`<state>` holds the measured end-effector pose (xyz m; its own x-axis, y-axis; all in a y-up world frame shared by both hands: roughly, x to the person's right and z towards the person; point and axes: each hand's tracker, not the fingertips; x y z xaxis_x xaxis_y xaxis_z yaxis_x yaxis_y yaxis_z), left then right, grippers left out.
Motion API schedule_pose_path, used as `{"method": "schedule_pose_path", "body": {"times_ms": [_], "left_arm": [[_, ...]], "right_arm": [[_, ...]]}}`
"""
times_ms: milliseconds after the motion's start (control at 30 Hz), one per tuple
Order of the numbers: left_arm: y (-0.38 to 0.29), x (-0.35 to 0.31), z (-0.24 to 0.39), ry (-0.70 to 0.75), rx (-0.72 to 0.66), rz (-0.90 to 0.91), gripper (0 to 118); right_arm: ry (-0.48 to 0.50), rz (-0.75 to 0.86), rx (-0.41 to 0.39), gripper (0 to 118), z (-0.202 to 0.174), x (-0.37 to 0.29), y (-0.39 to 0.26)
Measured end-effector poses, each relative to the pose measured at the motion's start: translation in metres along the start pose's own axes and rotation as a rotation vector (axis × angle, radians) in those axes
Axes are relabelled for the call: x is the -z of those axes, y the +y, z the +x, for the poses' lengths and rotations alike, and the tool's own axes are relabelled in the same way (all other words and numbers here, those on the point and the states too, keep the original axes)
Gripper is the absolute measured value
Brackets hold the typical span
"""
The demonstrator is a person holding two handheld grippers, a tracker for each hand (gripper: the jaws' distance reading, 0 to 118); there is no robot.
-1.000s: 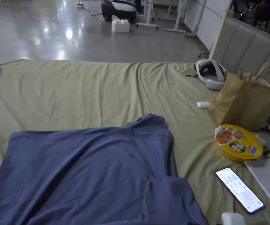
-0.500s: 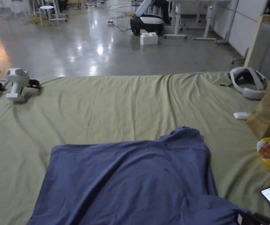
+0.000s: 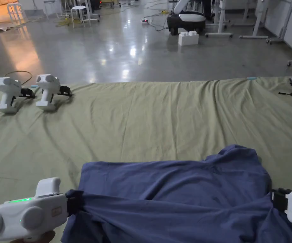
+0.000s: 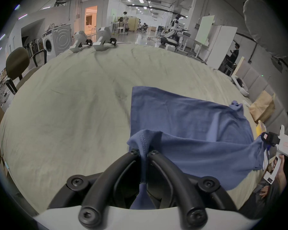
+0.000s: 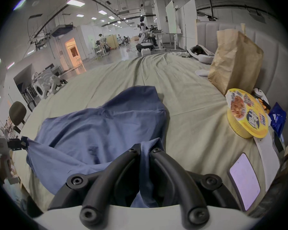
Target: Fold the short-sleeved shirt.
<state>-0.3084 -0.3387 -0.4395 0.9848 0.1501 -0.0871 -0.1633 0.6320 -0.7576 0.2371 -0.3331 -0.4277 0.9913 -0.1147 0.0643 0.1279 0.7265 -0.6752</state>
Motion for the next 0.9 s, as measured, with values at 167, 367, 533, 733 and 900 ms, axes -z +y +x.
{"method": "schedule_pose_path", "body": {"times_ms": [167,367,533,733,900], "left_arm": [[-0.012,0.018,-0.008,0.029,-0.048,-0.022,107],[-0.025,-0.07,-0.02,-0.021,0.014,0.188,112],[-0.044,-0.197,-0.009,-0.056,0.083,0.449,112],[-0.095,-0.294,0.028,-0.085,0.203,0.6,84],[-0.131,-0.316,0.04,-0.07,0.212,0.641,5]], "right_arm": [[-0.02,-0.02,-0.004,45,0.001,0.028,-0.002],[-0.032,0.062,-0.006,83,0.02,-0.016,0.005],[0.042,0.283,-0.005,84,0.019,-0.125,-0.004],[0.133,0.415,-0.091,82,-0.014,-0.236,-0.047],[0.133,0.484,-0.153,8,-0.049,-0.282,-0.079]]}}
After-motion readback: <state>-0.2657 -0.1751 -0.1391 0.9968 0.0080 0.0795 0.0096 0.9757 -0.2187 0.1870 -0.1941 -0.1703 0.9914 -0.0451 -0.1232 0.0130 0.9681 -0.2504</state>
